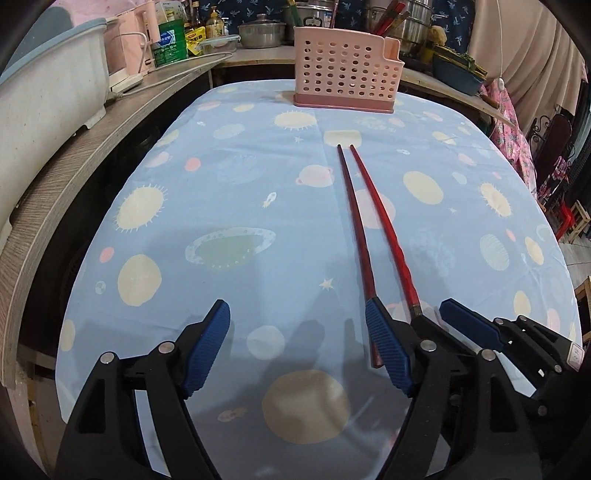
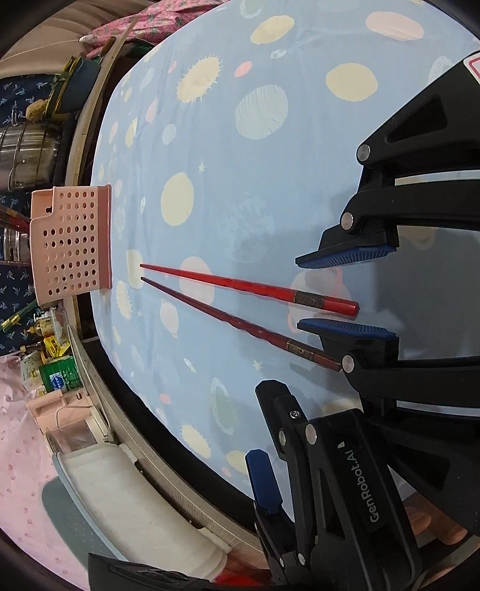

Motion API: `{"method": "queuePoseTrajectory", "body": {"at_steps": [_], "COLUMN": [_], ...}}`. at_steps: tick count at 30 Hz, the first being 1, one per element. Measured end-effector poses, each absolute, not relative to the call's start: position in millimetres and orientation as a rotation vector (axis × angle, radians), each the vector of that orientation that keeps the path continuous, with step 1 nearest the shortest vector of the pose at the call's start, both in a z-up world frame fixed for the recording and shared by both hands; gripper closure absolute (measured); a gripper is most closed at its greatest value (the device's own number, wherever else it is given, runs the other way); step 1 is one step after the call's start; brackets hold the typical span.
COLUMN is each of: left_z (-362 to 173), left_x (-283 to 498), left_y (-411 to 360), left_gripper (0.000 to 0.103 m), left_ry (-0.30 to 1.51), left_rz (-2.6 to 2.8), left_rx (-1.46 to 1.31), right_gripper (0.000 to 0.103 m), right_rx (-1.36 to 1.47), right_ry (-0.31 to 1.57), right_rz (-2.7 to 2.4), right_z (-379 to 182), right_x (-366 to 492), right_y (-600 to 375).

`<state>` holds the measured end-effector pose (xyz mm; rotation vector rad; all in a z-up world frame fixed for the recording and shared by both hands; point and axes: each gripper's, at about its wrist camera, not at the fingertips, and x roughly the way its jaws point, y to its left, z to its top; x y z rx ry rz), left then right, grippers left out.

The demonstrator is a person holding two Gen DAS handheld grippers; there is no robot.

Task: Organize utensils
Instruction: 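Grasp the bright red chopstick with the right tool while the left tool grasps the dark red one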

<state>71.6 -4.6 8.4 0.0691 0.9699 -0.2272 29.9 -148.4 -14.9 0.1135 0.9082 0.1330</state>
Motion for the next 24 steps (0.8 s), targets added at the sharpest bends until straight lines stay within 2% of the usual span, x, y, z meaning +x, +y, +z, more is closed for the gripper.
{"method": "queuePoseTrajectory", "body": {"at_steps": [2,5,7,9,24], "left_z": [7.6,6.2,5.4,4.9,-11.8], "left_x": [71.0,70.3,70.5,70.3,66.5], "left_y": [-5.0,-6.4,-8.2,-10.5,-30.3], "left_gripper": [0.030,0.030,0.030,0.030,0.030], "left_ry": [0.972,0.977,0.981,0.983,1.025], "left_rz": [-0.231,-0.237,-0.241,-0.248,-0.290], "left_rx": [0.069,0.068,0.070,0.074,0.110], "right_gripper": [0.075,0.081,0.091,0.096,0.096], "right_rx": [0.100,0.085,0.075,0.074,0.152], "right_ry": [0.910,0.908,0.907,0.906,0.893], "right_rz": [0.130,0.119,0.107,0.093,0.020], "right_z": [-17.4,-20.0,-20.3,-21.1,-22.6], "right_x": [30.2,29.9,29.9,30.0,19.5], "right_y": [-146.4,-147.1,-148.6,-153.0,-186.8]}}
